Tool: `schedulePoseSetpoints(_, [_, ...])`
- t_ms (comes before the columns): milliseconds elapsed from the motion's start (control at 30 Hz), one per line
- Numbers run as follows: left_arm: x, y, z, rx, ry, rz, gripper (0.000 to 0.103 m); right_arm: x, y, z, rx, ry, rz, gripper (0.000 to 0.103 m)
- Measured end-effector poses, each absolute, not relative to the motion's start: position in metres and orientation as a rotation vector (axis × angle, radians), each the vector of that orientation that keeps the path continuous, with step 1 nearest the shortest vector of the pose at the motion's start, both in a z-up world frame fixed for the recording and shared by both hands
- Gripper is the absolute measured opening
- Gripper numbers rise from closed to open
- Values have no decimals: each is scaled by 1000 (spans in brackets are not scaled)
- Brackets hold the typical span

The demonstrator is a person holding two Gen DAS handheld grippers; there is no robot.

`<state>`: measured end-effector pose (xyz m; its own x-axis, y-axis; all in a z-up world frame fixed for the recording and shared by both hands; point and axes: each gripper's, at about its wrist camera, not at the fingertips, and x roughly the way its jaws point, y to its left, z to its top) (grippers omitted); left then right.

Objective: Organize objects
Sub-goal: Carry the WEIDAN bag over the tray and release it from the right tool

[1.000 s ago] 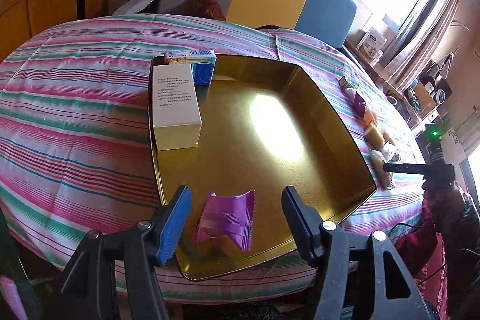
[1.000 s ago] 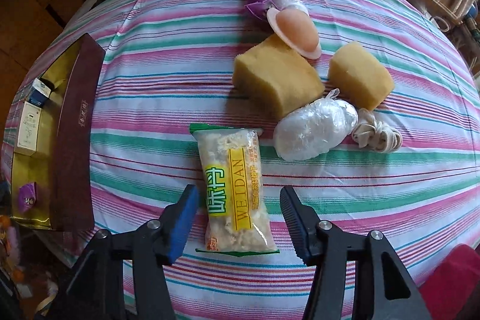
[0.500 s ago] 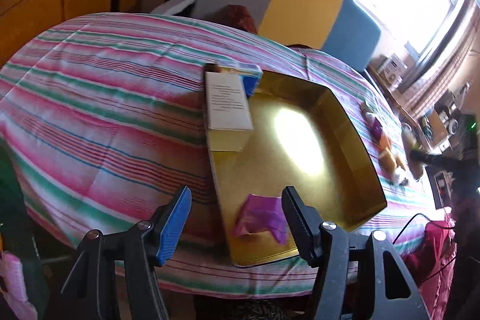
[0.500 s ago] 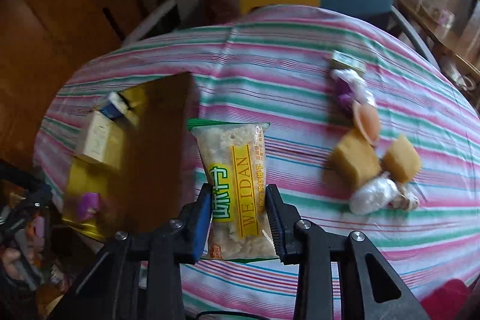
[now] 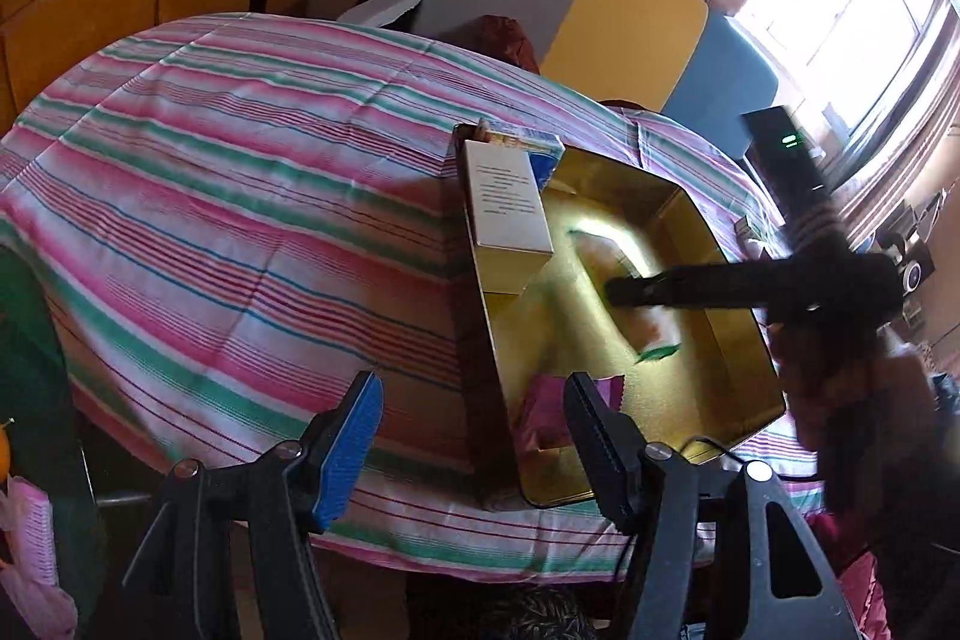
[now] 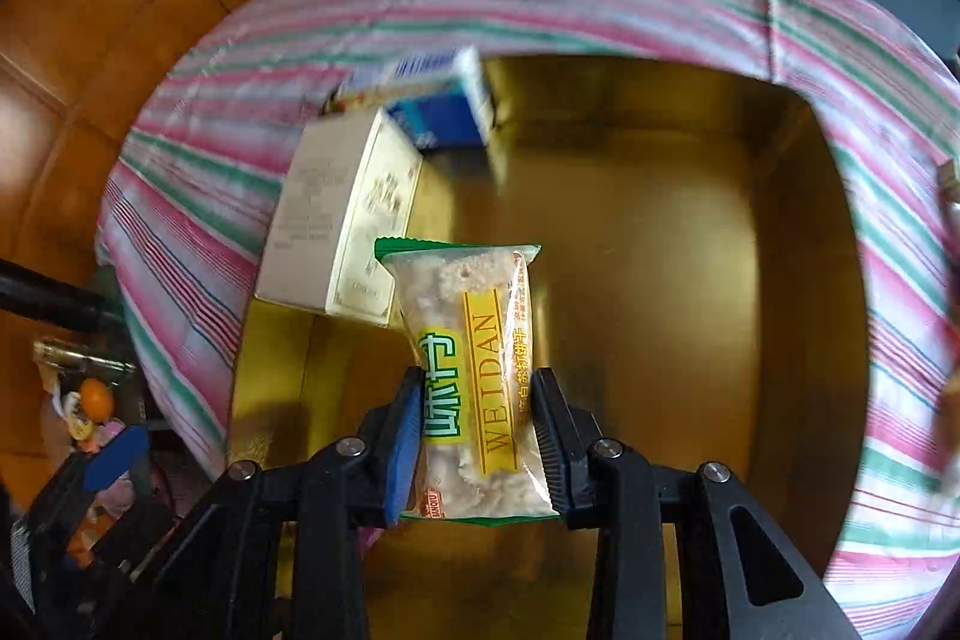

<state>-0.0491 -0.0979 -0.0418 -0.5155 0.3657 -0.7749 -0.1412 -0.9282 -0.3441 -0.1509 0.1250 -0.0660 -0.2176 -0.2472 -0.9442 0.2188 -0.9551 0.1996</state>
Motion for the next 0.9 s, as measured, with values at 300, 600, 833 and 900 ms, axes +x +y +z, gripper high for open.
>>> schedulePoseSetpoints(300, [-50,-103,-51,-1370,-397,2435,63,-142,94,-89,1817,91,-2193,37])
schedulePoseSetpoints(600, [-47,-100,-48,-1366,-376,2451,64,-125,83,-90,1768,81,-2082,48])
schedulePoseSetpoints(833, [-45,-92,-41,-1358,-314,2475,64,-114,97,-84,1695,0,-2057,62])
schedulePoseSetpoints(900, [-44,-89,-38,-1355,-281,2495,64,-108,105,-75,1658,-28,-2089,66])
